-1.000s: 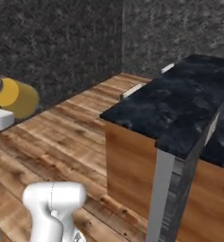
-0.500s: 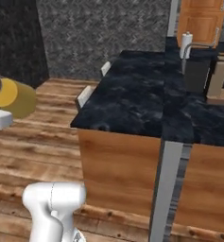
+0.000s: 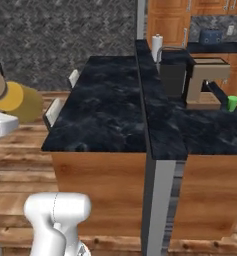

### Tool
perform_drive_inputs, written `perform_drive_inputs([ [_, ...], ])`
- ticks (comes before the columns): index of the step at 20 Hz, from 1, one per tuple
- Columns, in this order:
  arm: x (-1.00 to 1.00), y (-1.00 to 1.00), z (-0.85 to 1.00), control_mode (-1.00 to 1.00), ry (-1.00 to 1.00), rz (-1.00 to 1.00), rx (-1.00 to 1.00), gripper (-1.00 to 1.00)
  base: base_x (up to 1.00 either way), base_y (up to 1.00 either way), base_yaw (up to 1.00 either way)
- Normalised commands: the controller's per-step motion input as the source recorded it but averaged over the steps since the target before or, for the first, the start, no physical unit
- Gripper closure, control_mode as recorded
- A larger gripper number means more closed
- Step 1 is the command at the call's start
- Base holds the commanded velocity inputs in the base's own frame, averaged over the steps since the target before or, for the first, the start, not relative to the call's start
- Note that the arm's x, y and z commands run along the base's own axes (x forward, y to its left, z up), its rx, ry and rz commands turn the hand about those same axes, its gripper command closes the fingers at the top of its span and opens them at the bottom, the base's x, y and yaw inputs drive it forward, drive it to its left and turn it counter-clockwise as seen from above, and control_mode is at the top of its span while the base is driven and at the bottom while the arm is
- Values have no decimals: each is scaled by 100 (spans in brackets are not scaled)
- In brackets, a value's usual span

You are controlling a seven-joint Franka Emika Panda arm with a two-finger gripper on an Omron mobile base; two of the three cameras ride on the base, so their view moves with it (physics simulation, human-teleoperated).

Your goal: Place the pitcher and cup on the dining counter for serving.

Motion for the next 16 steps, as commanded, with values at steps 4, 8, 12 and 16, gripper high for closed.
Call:
perform_drive_inputs([
  [4,0,0,0,100,0,0,0,100,66,14,-8],
  [8,0,0,0,100,0,0,0,100,55,0,-4],
  [12,62,-9,1,-100,48,0,24,100,0,0,0],
  [16,78,-37,0,-100,65,0,34,100,0,0,0],
])
